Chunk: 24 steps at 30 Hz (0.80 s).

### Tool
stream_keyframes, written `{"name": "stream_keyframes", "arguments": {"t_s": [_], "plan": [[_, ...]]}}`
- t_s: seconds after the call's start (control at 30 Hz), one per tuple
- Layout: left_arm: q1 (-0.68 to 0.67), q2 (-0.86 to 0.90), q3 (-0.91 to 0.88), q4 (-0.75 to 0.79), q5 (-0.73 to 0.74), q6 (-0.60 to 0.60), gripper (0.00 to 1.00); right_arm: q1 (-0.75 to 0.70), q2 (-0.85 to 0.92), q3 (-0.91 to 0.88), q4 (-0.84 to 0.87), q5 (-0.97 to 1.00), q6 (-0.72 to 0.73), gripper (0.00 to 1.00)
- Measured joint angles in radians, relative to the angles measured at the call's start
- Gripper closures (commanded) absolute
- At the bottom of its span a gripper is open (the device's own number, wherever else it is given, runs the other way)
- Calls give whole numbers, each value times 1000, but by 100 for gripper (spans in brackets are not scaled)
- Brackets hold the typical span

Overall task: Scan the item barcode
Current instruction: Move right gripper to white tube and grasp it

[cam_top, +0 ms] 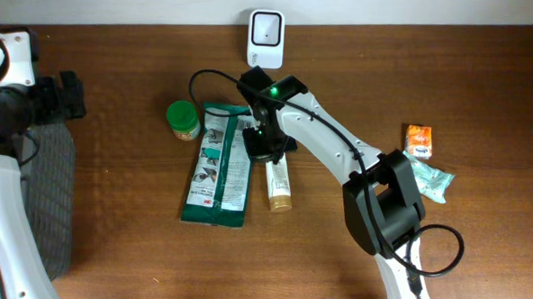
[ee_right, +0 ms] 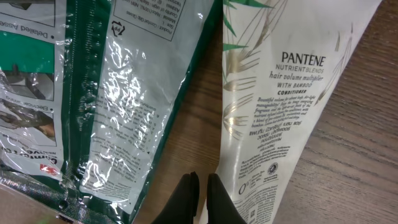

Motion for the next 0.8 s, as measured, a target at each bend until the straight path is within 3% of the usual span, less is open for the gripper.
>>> {"name": "stream_keyframes", "arguments": {"t_s": [0.23,0.43,0.53,0.6,0.8], "plan": [[0,0,0,0,0,0,1,-14,-20,-6,-11,23,0,96],[0,0,0,0,0,0,1,-2,-27,-158,180,-2,1,95],[0,0,0,0,0,0,1,-2,-33,-188,217,-6,11,74],[0,0,0,0,0,0,1,-5,-33,-172,200,-16,6,66],[0,0,0,0,0,0,1,-110,-35,-10,-13,-8,-8,55]]}}
